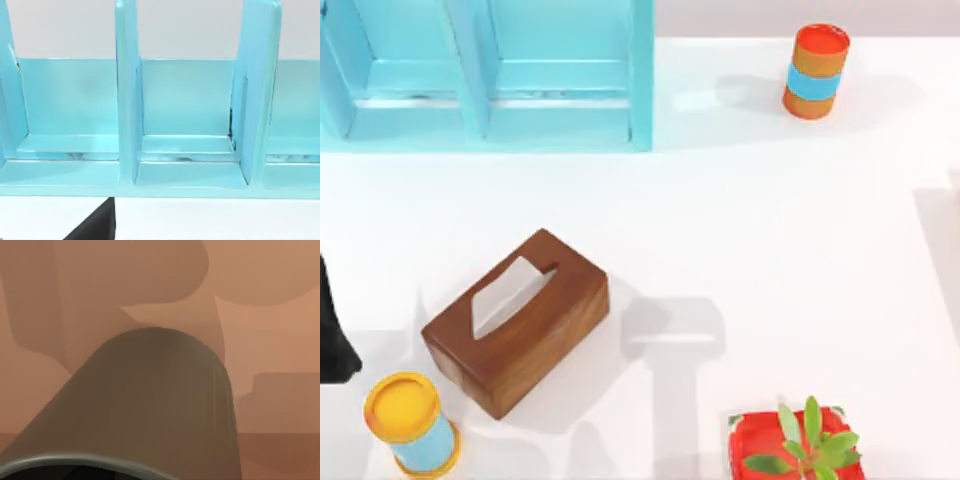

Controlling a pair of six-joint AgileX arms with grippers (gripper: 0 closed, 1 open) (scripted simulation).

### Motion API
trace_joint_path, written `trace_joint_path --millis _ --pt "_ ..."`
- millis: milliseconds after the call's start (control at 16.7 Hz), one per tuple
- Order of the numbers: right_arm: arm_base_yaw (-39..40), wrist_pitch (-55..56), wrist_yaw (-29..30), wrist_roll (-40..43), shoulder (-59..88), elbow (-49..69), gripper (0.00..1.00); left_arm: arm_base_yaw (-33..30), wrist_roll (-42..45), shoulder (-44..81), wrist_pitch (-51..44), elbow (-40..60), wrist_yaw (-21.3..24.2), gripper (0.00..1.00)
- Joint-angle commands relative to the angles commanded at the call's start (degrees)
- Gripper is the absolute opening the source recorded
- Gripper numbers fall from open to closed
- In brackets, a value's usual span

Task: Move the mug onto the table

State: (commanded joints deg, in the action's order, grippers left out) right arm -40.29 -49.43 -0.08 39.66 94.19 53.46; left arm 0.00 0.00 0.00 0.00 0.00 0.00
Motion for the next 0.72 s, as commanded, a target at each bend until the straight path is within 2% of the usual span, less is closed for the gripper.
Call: trace_joint_path --millis 120,720 --pt "0.0 0.0 0.0 0.0 0.0 0.0 1.0 0.0 0.0 0.0 0.0 0.0 0.0 1.0" --pt "0.0 0.0 0.0 0.0 0.0 0.0 0.25 0.0 0.0 0.0 0.0 0.0 0.0 1.0"
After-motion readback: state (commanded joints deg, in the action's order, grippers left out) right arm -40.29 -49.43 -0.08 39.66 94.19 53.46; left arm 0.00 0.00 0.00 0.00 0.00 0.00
